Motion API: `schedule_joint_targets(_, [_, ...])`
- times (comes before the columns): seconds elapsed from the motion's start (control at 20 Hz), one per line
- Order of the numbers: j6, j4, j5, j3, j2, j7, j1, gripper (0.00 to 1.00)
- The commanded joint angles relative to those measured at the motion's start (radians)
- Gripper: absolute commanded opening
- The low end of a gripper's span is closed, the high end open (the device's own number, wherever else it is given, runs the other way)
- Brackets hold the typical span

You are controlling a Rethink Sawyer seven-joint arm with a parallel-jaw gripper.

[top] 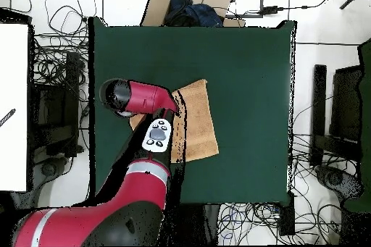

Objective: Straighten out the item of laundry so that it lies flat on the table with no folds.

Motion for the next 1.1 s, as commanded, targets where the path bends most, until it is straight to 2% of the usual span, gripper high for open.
schedule_joint_targets(0.05, [0.051,-0.012,-0.029,0.023,0.000,0.175,0.015,1.00])
schedule_joint_targets(0.45, [0.062,0.007,-0.030,0.039,-0.010,0.153,-0.001,1.00])
schedule_joint_targets(0.6, [0.020,0.024,-0.022,0.072,0.006,0.133,-0.025,1.00])
schedule_joint_targets(0.9, [-0.024,-0.011,-0.040,0.084,0.075,0.105,-0.038,1.00])
schedule_joint_targets(1.1, [-0.002,-0.039,-0.042,0.071,0.086,0.111,-0.033,1.00])
